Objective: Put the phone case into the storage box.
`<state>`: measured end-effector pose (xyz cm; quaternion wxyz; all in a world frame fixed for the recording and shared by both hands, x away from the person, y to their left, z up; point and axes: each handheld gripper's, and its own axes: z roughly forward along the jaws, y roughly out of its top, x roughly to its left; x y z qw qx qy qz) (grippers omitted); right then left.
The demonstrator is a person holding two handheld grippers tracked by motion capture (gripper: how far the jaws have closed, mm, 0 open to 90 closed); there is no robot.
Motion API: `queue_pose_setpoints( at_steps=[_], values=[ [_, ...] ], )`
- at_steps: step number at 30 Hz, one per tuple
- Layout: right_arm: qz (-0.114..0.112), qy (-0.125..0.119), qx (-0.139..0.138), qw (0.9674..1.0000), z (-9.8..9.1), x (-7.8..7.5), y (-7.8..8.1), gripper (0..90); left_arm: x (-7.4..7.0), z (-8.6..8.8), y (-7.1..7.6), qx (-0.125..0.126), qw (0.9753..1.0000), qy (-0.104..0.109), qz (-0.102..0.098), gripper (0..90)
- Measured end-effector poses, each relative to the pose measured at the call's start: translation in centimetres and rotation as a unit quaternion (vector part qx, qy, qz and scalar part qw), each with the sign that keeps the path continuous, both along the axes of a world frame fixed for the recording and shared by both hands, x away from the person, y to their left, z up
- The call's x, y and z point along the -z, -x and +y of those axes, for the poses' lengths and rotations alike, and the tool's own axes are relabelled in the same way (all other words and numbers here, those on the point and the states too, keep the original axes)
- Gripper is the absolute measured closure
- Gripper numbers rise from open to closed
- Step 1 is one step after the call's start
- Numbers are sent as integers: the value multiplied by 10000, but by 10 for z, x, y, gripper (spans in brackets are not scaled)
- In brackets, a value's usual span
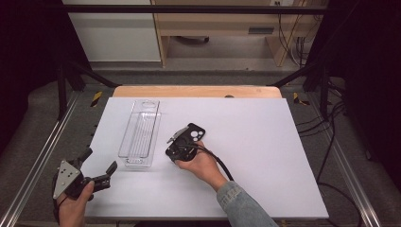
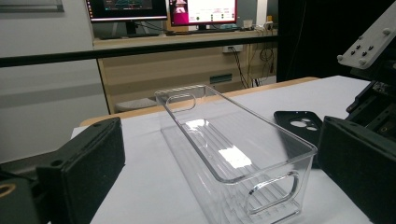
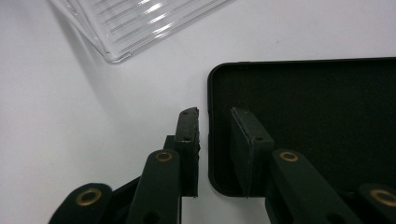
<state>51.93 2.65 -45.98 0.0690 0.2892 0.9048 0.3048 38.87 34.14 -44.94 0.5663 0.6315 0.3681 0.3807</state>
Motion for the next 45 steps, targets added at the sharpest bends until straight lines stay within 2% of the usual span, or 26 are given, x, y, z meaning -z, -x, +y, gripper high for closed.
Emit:
queue_pose_setpoints(
  at_steps=[26, 45],
  values=[
    [162, 36, 32, 9999, -2, 5, -3, 807, 1, -1, -1, 28, 10000, -7, 29, 8],
    [64, 113, 38, 9999, 0, 5, -1, 809, 0, -1, -1, 45, 10000, -28, 29, 9]
  ],
)
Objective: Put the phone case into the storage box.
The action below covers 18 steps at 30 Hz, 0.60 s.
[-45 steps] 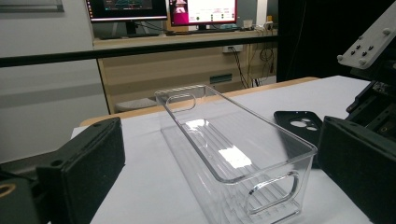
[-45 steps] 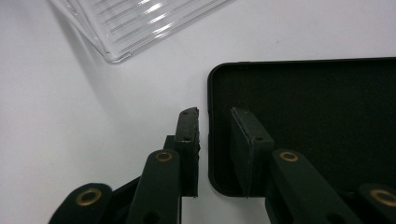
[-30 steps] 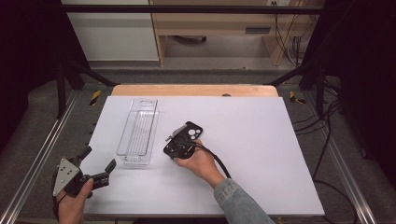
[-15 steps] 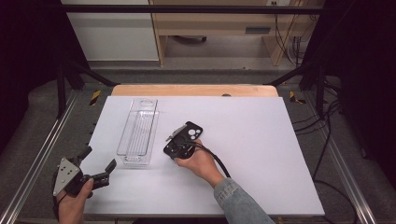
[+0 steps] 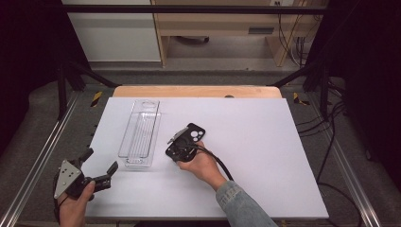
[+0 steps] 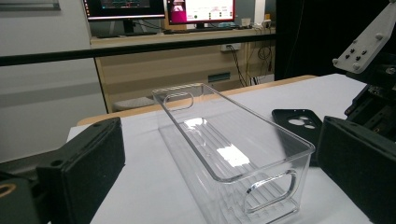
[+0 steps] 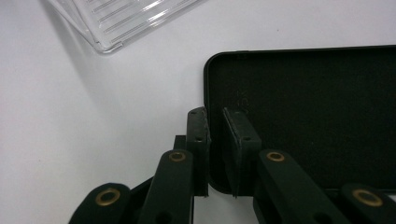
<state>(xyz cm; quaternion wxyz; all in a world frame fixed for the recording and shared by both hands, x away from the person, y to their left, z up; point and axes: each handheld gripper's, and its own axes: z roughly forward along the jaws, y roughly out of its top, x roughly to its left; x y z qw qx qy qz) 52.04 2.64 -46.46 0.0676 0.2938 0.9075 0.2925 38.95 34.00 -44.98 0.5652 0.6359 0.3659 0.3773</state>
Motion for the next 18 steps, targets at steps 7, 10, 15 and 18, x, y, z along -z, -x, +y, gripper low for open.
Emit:
queue_pose_setpoints(
  at_steps=[7, 10, 15, 18],
  values=[
    [26, -4, -10, 10000, 0, 0, -1, 810, 0, 0, 0, 2, 10000, -3, 4, 9],
    [40, -13, -36, 10000, 0, 0, -1, 814, 0, 0, 0, 9, 10000, -5, 4, 9],
    [59, -46, -70, 9999, 0, 0, 0, 846, 0, 0, 0, 14, 10000, -2, 2, 9],
    [63, -72, -76, 9999, -1, 1, 0, 862, 0, 0, 0, 11, 10000, 1, 4, 9]
  ],
)
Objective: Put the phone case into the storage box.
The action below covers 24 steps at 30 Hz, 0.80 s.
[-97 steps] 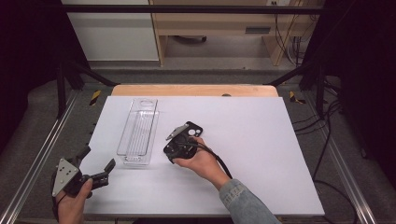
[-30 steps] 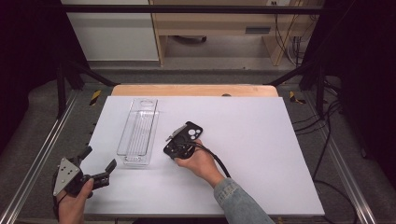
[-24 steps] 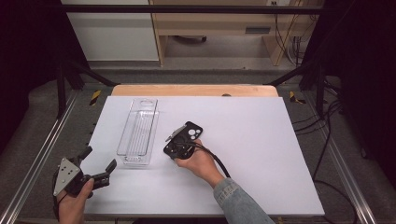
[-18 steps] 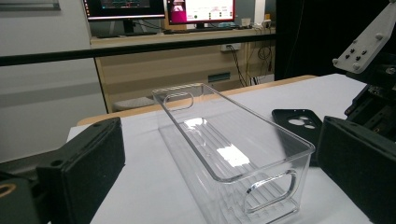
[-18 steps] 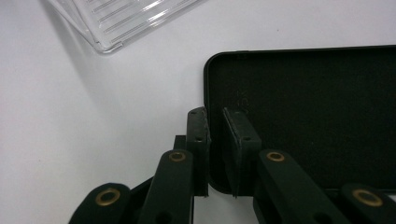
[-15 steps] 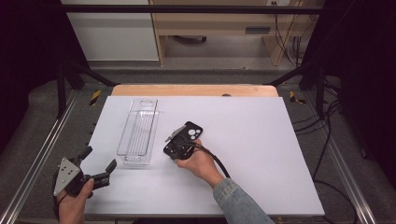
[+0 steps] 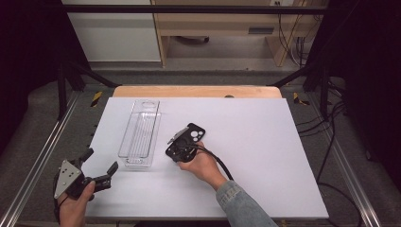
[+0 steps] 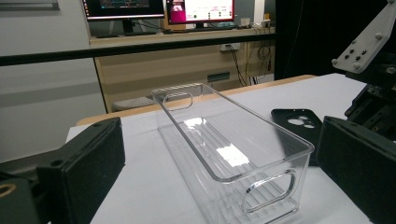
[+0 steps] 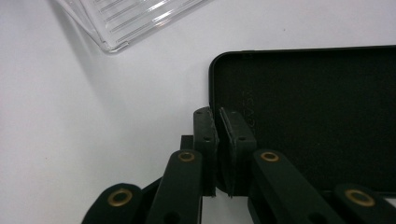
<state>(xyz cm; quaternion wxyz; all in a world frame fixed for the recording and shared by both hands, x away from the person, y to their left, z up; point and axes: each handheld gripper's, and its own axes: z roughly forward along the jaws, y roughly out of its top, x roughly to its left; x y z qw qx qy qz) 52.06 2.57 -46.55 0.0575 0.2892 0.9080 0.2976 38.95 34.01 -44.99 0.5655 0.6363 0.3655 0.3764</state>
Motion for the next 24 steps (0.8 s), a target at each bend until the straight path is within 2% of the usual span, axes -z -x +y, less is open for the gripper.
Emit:
queue_pose_setpoints(
  at_steps=[12, 24],
  values=[
    [-33, -47, -15, 10000, -1, 1, 1, 876, 0, 0, 0, 7, 10000, 10, 0, 9],
    [-272, 36, -125, 9995, 0, 1, 5, 882, 0, 0, 0, 7, 10000, 2, 3, 10]
  ],
)
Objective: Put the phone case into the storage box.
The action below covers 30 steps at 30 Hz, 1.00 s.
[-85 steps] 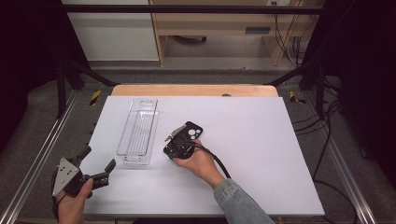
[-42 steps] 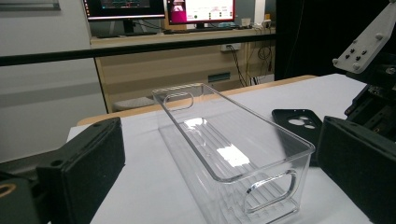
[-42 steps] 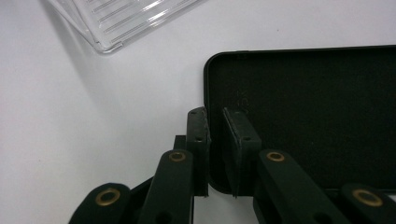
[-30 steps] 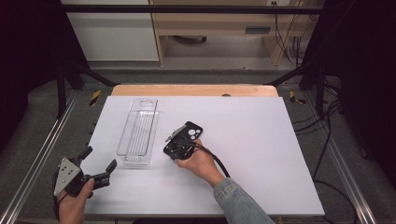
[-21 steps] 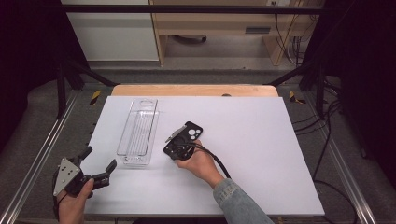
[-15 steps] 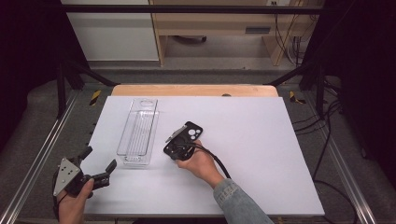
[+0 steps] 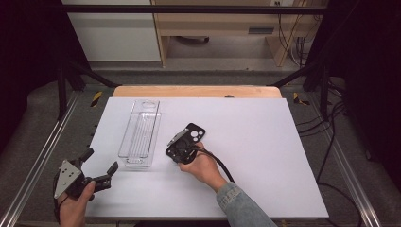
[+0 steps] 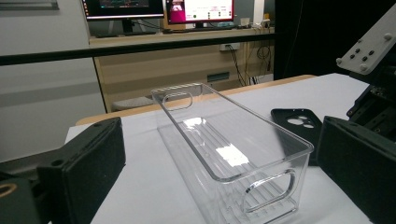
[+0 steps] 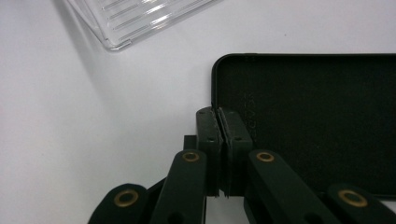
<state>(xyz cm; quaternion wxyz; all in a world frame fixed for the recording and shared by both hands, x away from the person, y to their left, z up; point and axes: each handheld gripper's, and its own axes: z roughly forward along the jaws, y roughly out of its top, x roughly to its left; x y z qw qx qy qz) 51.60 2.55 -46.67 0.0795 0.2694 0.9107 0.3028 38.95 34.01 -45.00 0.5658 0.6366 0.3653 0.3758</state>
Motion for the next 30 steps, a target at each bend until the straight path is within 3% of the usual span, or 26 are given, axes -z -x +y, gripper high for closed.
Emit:
queue_pose_setpoints(
  at_steps=[5, 15, 23, 30],
  values=[
    [-341, 193, -149, 9991, -1, -4, 4, 889, 0, 0, 0, -2, 10000, 2, 1, 9],
    [-978, 445, -463, 9931, -8, -15, 14, 890, 0, 0, 1, -17, 10000, -17, -3, 10],
    [-1357, 669, -726, 9858, -11, -18, 26, 890, -1, -1, 1, -9, 10000, -26, -22, 10],
    [-1515, 708, -779, 9828, -19, -21, 33, 890, -2, -3, 2, 1, 10000, -44, -35, 10]
  ],
)
